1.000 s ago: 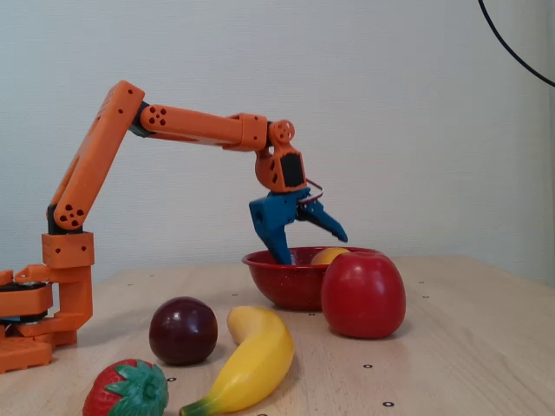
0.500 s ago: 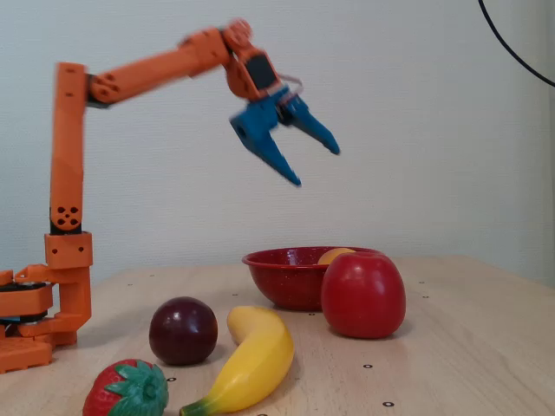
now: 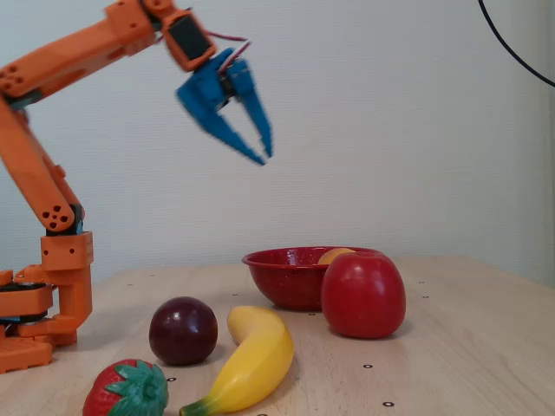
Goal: Put the peach in the red bowl.
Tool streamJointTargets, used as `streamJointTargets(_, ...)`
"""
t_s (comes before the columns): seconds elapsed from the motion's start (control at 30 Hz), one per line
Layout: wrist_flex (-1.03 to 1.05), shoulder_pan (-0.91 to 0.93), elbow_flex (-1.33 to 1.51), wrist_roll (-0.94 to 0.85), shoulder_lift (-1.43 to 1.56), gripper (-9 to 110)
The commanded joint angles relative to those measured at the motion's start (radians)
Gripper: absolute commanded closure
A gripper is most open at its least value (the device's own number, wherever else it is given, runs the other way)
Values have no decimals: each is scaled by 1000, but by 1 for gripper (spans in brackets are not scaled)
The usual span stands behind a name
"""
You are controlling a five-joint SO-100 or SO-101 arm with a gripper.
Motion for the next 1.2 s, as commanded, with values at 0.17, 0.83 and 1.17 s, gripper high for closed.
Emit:
streamJointTargets(0.17, -117, -95, 405, 21, 453, 101)
streamJointTargets(0.83, -680, -135, 1408, 31, 1097, 101)
streamJointTargets(1.17, -653, -114, 1532, -29, 1137, 101)
